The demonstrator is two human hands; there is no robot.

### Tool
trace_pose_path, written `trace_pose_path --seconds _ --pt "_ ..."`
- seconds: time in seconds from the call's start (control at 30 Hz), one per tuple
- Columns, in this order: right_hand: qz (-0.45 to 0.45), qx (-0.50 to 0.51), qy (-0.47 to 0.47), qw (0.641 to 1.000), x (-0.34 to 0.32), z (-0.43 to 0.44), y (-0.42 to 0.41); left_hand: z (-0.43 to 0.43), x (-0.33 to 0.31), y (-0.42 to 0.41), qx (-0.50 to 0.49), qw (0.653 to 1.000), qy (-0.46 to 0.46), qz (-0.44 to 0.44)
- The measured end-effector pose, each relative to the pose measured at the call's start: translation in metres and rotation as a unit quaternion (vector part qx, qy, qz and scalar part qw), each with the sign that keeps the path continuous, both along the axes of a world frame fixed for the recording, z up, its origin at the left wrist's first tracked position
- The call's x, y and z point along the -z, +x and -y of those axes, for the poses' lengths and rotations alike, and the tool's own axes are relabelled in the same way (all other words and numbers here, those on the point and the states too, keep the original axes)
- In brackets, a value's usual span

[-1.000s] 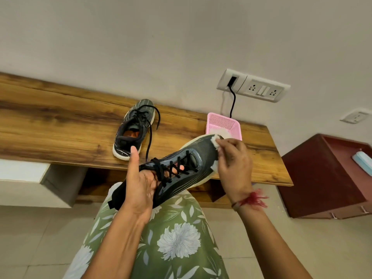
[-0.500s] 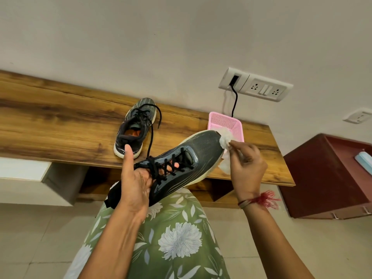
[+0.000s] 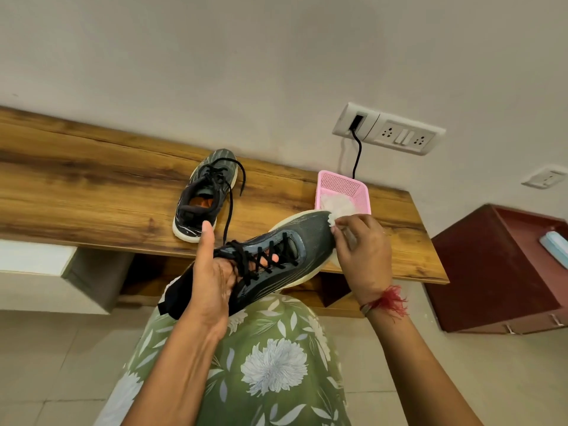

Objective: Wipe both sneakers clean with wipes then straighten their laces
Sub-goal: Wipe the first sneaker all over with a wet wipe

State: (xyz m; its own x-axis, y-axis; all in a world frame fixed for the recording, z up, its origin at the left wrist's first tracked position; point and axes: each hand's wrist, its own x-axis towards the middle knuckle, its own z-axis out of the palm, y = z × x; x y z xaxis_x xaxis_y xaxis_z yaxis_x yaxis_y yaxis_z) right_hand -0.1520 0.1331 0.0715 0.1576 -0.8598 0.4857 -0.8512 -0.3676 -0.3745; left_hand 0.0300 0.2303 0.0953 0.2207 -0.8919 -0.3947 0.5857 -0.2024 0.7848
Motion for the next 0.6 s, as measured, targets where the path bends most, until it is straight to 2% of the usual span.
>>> trace_pose_path --seconds 0.07,0.2,0.3,0.4,0.5,0.6 --pt "-0.019 -0.002 0.001 1.000 0.003 -0.003 0.004 0.001 0.003 -0.001 0.013 1.000 -0.004 0.008" --pt "-0.036 -0.020 0.005 0.999 0.005 -0.008 0.012 0.002 0.016 0.006 -0.044 0.999 0.015 -0.013" --pt "-0.106 -0.012 -0.048 0.993 0.008 -0.012 0.016 0.001 0.025 0.009 -0.080 0.996 0.034 0.011" --pt "-0.160 0.013 -0.074 0.984 0.012 -0.023 0.026 0.002 0.017 0.002 -0.074 0.996 0.050 -0.019" --pt "-0.136 0.006 -0.050 0.989 0.015 -0.029 0.032 0.003 0.023 0.002 -0.072 0.996 0.059 -0.018" --pt "-0.007 -0.050 0.035 0.998 0.013 -0.031 0.029 0.003 0.027 0.008 -0.066 0.996 0.068 0.002"
